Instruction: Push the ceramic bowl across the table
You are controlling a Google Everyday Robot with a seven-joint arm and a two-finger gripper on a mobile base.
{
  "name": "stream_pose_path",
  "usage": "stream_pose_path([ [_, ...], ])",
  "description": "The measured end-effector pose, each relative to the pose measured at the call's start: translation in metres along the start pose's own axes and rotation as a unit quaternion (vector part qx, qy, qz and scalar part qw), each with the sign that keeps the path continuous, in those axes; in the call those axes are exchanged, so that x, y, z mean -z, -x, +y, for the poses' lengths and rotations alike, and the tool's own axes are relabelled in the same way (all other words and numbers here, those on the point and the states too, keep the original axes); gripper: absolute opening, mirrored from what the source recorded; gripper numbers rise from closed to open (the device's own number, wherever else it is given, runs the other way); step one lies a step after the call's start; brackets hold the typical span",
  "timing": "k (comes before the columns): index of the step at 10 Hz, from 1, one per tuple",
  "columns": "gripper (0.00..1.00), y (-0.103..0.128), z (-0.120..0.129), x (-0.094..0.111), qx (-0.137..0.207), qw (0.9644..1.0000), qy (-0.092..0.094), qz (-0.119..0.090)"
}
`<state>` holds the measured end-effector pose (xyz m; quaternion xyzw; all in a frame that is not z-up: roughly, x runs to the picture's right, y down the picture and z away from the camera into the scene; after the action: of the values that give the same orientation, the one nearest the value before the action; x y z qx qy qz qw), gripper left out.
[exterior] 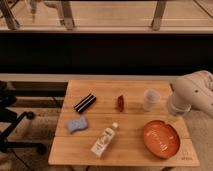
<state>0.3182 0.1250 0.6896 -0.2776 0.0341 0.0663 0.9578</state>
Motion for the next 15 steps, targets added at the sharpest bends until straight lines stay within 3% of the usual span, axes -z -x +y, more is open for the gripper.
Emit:
stream_pose_path([
  [2, 0.18, 0.002, 0.003, -0.003, -0.011, 0.9999, 0.003, -0.002],
  [3, 0.06, -0.008, 0.005, -0.006, -0.021, 0.9998, 0.004, 0.000],
  [4, 0.01, -0.020, 0.005, -0.007, -0.032, 0.9995, 0.004, 0.000],
  [7, 0.00, -0.046, 0.009, -0.012, -0.050, 0.9987, 0.011, 0.000],
  [11, 0.07, -0.036, 0.015, -0.022, -0.064, 0.9978, 0.018, -0.005],
  [15, 0.15, -0.075, 0.018, -0.031, -0.080, 0.9965, 0.022, -0.008],
])
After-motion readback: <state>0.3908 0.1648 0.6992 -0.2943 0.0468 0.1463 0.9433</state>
